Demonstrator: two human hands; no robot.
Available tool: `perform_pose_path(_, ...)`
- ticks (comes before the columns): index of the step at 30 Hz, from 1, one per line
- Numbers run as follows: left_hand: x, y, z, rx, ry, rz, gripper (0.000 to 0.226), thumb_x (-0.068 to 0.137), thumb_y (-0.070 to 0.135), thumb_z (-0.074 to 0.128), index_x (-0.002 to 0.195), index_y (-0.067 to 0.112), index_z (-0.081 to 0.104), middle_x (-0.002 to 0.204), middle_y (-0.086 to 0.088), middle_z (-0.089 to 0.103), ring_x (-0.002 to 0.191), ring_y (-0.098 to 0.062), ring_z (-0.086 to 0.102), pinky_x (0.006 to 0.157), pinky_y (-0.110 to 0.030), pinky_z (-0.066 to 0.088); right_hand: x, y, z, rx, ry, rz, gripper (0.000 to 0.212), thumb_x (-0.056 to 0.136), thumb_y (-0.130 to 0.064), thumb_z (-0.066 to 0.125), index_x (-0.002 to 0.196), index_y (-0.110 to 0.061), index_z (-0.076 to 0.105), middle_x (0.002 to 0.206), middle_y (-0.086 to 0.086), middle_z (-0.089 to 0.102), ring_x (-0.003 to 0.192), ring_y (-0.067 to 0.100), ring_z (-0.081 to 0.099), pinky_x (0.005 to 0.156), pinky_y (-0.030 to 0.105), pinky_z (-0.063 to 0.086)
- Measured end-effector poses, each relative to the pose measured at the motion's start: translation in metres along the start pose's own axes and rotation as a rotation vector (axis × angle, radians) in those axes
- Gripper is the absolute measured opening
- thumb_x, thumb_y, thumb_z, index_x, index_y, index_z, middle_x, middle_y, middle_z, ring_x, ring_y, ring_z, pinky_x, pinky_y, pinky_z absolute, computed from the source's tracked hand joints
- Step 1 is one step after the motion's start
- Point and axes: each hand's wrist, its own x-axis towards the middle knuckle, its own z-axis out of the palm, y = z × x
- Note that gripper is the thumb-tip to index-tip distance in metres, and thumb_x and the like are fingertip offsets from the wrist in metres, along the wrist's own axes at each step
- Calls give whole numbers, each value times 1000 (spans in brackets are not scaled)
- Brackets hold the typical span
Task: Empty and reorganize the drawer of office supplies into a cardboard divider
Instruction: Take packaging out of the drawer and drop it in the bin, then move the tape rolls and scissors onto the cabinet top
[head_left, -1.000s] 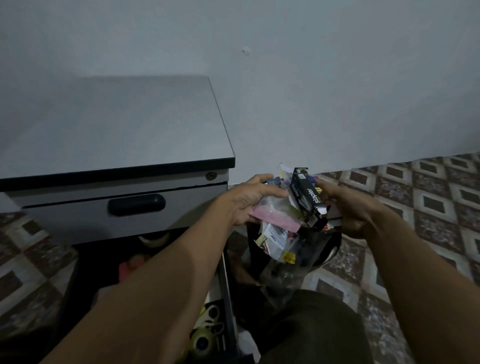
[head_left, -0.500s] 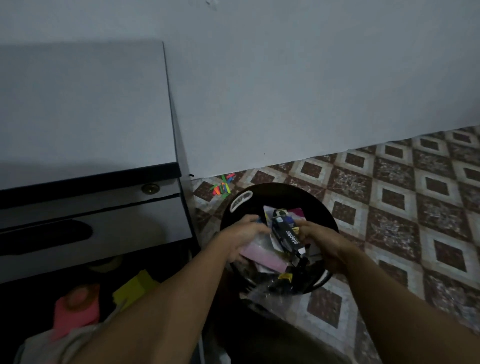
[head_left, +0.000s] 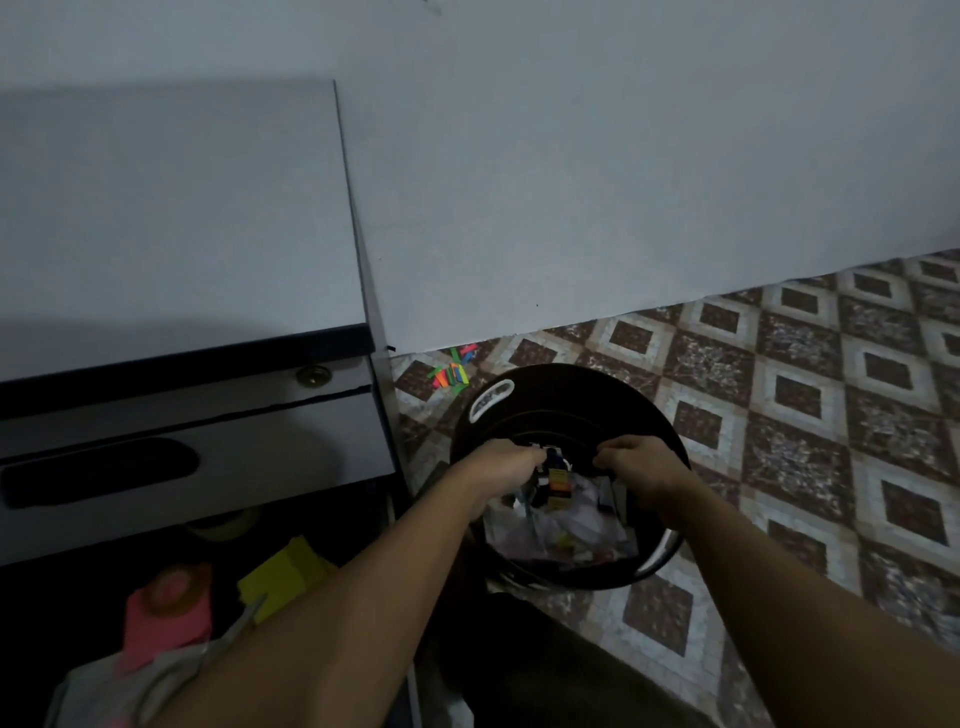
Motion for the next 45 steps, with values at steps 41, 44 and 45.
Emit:
perform_pose_path(41, -205, -308, -134, 43, 546, 37, 57, 91, 26, 66, 144, 13, 49, 141, -8, 54, 115, -20, 58, 89, -23, 43, -193, -45, 259, -421, -303, -538, 41, 87, -24, 67, 127, -17, 62, 125, 1, 64, 113, 18, 60, 87, 21, 43)
perform_pose_path(44, -191, -313, -136, -6, 599, 33, 64, 87, 24, 70, 145, 15, 47, 139, -8, 55, 111, -20, 59, 89, -26, 48, -187, -36, 273, -489, -318, -544, 48, 85, -26, 68, 132, -20, 58, 133, 1, 61, 120, 20, 58, 94, 27, 47)
perform_pose_path(45, -186, -314, -136, -18, 607, 37, 62, 85, 23, 72, 143, 15, 50, 136, -7, 58, 110, -21, 61, 90, -28, 50, -185, -34, 278, -489, -324, -549, 49, 84, -27, 69, 132, -20, 58, 133, 2, 61, 120, 21, 58, 95, 30, 49)
